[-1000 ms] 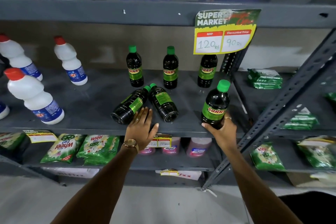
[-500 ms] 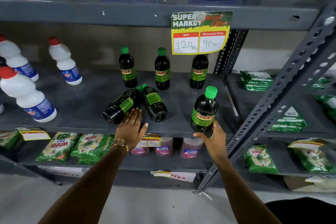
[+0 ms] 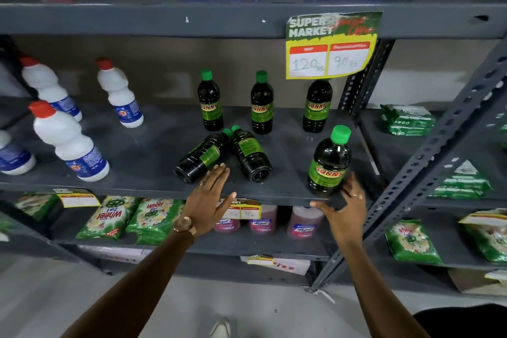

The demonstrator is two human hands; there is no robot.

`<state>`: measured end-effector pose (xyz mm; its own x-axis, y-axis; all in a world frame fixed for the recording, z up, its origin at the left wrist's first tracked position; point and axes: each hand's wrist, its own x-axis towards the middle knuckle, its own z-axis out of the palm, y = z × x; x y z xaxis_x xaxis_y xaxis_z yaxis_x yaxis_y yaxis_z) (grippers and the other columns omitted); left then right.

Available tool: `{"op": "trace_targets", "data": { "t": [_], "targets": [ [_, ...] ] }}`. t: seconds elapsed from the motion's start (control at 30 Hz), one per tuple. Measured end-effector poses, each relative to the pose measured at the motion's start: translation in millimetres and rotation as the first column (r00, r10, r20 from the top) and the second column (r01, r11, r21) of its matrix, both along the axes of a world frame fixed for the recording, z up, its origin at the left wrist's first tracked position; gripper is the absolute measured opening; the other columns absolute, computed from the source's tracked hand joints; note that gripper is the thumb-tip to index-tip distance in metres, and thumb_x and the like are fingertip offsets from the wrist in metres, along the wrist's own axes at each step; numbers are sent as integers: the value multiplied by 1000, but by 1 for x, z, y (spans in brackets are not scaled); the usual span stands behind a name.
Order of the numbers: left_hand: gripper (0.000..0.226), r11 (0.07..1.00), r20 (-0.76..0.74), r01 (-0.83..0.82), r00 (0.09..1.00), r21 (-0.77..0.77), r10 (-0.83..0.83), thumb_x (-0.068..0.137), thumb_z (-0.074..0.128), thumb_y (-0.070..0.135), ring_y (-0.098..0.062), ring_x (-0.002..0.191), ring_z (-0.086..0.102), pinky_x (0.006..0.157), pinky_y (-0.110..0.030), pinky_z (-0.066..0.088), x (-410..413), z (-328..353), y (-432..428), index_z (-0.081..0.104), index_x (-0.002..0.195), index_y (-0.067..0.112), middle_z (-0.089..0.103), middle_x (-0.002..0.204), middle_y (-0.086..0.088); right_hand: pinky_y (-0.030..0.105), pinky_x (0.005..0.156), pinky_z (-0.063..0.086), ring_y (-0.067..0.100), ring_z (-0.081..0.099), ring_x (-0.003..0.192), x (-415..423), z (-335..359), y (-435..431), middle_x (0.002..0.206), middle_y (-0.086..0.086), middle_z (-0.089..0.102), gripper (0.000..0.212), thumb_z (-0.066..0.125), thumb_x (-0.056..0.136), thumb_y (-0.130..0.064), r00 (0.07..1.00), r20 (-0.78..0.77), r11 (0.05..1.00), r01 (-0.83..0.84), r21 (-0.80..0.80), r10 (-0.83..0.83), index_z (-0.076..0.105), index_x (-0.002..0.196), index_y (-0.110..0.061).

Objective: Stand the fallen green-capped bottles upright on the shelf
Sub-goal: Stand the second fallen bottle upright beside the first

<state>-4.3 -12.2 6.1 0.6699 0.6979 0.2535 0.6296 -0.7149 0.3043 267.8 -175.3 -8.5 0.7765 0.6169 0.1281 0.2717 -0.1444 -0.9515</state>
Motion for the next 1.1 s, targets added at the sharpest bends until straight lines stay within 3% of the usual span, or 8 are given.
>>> {"op": "trace_targets", "data": {
  "t": [0.1,0.23,0.33,0.43,0.57,0.77,0.97,1.1],
  "targets": [
    [62,992,94,19,995,123,-31,93,35,47,-15,144,19,116,-31,19,-26,18,13,26,145,14,26,155,-4,11,74,46,14,59,90,-52,-8,-25,110,7,58,53,69,77,-54,981,22,973,190,130,-194,55,118,-23],
    [53,984,204,-101,976,147,70,95,37,34,-18,141,27,117,-34,19,-68,31,61,36,141,8,37,149,-11,19,78,43,4,56,87,-103,14,1,90,-8,60,20,61,85,-54,964,231,990,-140,11,133,57,95,-37],
    [49,980,130,-194,972,-38,197,98,40,29,-21,143,24,116,-33,19,-100,21,110,35,142,9,33,152,-12,36,95,36,23,51,110,-106,48,75,112,1,59,55,65,79,-57,906,394,986,-115,-117,153,59,116,-17],
    [55,978,-44,-166,986,-124,162,97,45,27,-26,145,15,119,-38,14,-110,5,145,28,144,4,23,155,-16,43,107,33,33,40,129,-92,79,151,135,12,49,93,71,62,-70,905,298,841,-106,-531,302,50,131,-11],
    [64,976,-161,-178,974,-125,157,99,33,41,-22,147,0,118,-35,-6,-106,-13,165,13,148,6,7,159,-11,32,83,49,28,59,103,-88,80,198,117,9,63,72,80,50,-61,913,128,621,-157,-768,389,60,104,-18],
    [67,982,-170,-183,970,-47,172,97,29,47,-21,147,2,118,-37,-4,-104,-22,169,13,148,7,10,159,-10,21,50,44,8,63,65,-85,47,194,66,-8,65,39,89,48,-37,997,72,952,-16,-307,40,59,67,-22],
    [67,983,-164,-181,971,-33,173,97,27,48,-22,147,2,119,-39,-3,-104,-22,168,11,148,8,10,159,-10,-7,64,33,12,59,85,-95,41,211,99,-3,62,87,95,44,-36,976,87,968,180,173,-197,48,113,-11],
    [67,982,-148,-184,973,-34,177,97,29,48,-22,147,2,119,-39,-3,-103,-20,167,13,148,8,11,159,-10,-1,84,36,8,53,105,-101,29,210,116,1,55,106,96,41,-30,980,97,958,148,247,-176,38,127,-8]
  ]
}}
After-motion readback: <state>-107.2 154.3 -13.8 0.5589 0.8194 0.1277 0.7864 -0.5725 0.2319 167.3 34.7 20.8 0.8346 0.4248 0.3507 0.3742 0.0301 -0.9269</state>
